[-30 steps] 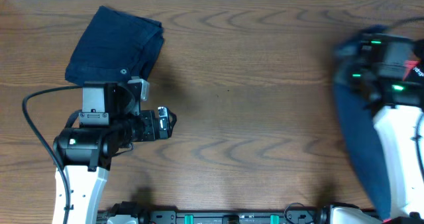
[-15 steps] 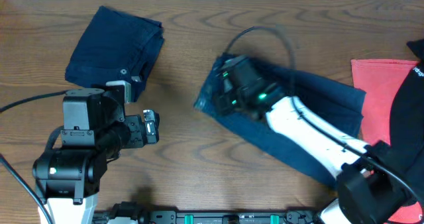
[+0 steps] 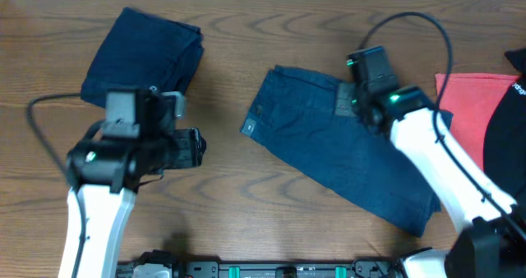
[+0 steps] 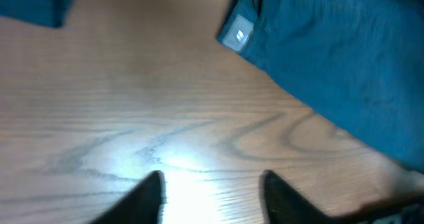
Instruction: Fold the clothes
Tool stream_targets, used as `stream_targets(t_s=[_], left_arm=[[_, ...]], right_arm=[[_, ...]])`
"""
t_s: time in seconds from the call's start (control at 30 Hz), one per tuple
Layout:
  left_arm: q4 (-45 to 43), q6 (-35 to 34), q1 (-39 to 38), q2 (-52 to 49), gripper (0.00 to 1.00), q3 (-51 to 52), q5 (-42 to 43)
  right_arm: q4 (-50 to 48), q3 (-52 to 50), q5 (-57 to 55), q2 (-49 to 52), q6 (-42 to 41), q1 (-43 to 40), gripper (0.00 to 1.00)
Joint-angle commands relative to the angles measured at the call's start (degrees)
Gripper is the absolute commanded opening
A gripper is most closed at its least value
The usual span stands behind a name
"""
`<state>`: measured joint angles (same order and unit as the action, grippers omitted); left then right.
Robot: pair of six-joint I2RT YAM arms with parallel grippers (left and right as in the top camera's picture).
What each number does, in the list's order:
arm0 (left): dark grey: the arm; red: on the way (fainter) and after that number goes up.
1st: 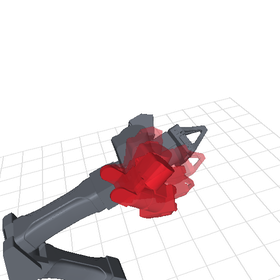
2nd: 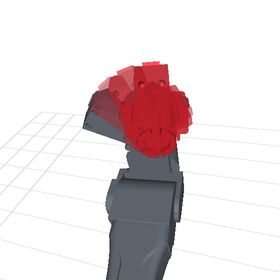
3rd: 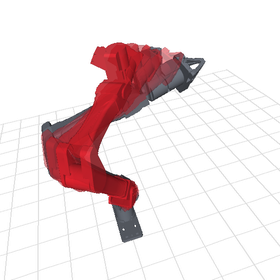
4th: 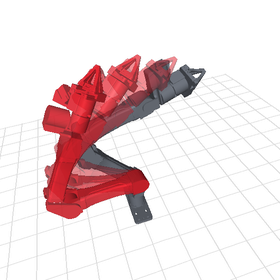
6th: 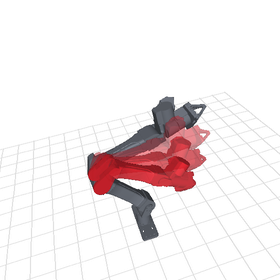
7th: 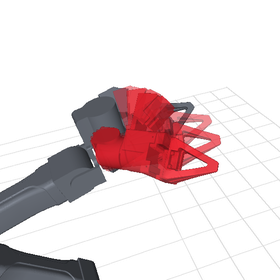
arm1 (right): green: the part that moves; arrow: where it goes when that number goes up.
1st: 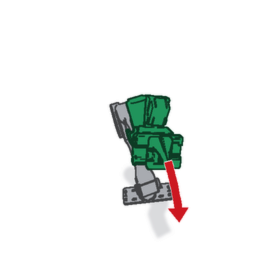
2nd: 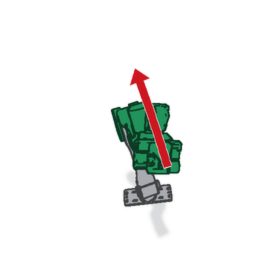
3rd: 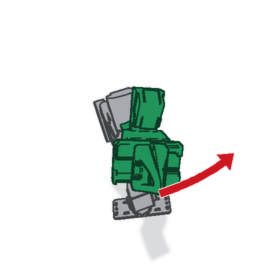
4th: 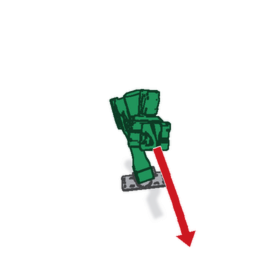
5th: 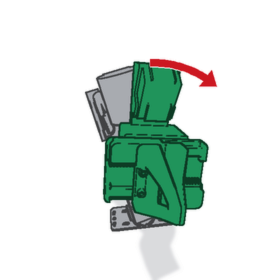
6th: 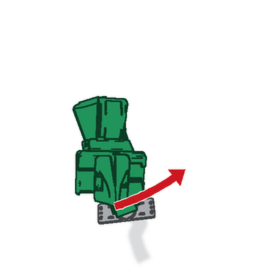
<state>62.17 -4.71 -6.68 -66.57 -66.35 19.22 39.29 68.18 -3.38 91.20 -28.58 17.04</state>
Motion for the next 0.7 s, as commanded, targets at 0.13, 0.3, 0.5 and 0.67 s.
stream_targets(t_s=[0.13,0.3,0.5,0.67], left_arm=[[-2.0,1.7,-3.6,-5.7,0.32,-0.6,1.0],[-1.1,1.9,-3.7,-5.4,0.32,-0.7,-1.4],[-0.1,2.1,-3.7,-5.1,0.39,-0.6,-2.4],[-0.2,2.5,-3.7,-5.4,0.51,-0.6,-5.1]], right_arm=[[-5.3,-0.6,9.3,15.4,-11.5,-0.5,0.01],[-11.8,-0.6,13.7,24.8,-18.5,3.3,0.01],[-17.4,-0.6,21.6,32.6,-19.8,13.3,0.01],[-17.0,0.5,20.7,30.1,-11.9,20.6,0.01]])
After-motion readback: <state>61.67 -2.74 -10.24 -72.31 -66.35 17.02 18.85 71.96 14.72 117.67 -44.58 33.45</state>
